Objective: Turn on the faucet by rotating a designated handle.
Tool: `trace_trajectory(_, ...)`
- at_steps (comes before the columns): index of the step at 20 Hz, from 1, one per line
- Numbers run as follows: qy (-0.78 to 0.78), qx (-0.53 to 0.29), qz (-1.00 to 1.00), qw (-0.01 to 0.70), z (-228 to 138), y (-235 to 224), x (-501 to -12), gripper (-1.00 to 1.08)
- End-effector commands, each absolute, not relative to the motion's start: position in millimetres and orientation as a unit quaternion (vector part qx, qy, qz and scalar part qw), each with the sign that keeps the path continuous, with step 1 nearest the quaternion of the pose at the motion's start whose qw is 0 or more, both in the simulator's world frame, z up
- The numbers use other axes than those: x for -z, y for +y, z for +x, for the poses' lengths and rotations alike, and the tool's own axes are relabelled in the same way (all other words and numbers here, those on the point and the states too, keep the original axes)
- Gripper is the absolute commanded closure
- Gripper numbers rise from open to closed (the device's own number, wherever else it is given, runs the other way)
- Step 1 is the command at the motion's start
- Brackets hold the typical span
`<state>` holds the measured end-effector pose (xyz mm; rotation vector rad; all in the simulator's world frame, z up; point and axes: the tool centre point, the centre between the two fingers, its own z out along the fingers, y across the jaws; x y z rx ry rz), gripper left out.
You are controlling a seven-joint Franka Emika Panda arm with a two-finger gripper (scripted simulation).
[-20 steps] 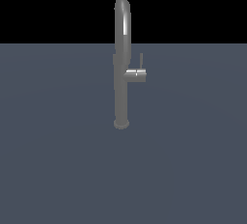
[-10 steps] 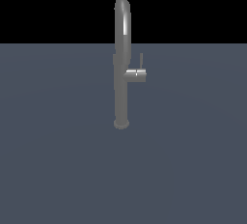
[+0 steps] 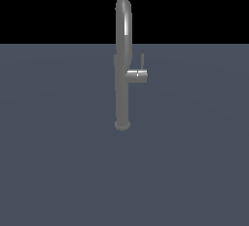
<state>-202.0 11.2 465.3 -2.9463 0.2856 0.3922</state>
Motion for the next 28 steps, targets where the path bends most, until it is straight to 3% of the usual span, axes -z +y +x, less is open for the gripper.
trace_trajectory(1,0.115,-0.15,-0.977,0.097,-188,11,-463,1.08)
trace_trajectory(28,0.336,-0.368,-0.803,0.326,-43,-23,-385,1.08)
